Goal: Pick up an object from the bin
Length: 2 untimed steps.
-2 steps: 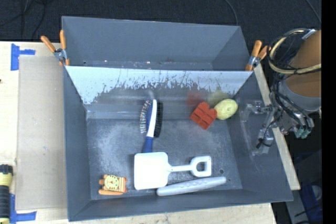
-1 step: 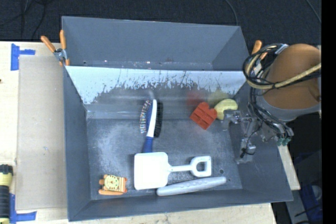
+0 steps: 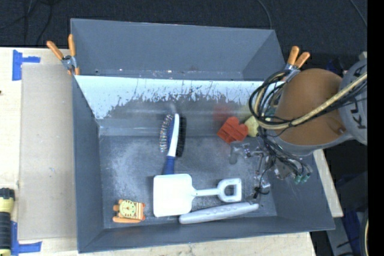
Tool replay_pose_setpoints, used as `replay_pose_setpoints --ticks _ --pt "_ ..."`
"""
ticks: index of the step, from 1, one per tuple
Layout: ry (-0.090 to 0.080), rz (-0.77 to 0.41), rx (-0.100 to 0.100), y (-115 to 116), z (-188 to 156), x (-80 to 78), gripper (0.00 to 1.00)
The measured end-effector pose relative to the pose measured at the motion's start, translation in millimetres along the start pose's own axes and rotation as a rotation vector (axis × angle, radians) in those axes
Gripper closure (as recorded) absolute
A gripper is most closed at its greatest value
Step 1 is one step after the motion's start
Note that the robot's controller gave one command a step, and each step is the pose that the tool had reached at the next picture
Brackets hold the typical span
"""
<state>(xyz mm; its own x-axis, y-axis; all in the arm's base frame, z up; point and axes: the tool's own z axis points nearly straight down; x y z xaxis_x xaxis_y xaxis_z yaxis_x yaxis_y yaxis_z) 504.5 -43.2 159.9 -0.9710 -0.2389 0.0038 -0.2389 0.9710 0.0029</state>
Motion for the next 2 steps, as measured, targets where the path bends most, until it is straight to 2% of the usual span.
replay_pose_setpoints --ticks 1,2 --pt "-0.002 -0.113 0.001 14.7 14.3 -20.5 0.0" --pt "-0.003 -0.177 0.001 18.0 84.8 -12.6 0.0"
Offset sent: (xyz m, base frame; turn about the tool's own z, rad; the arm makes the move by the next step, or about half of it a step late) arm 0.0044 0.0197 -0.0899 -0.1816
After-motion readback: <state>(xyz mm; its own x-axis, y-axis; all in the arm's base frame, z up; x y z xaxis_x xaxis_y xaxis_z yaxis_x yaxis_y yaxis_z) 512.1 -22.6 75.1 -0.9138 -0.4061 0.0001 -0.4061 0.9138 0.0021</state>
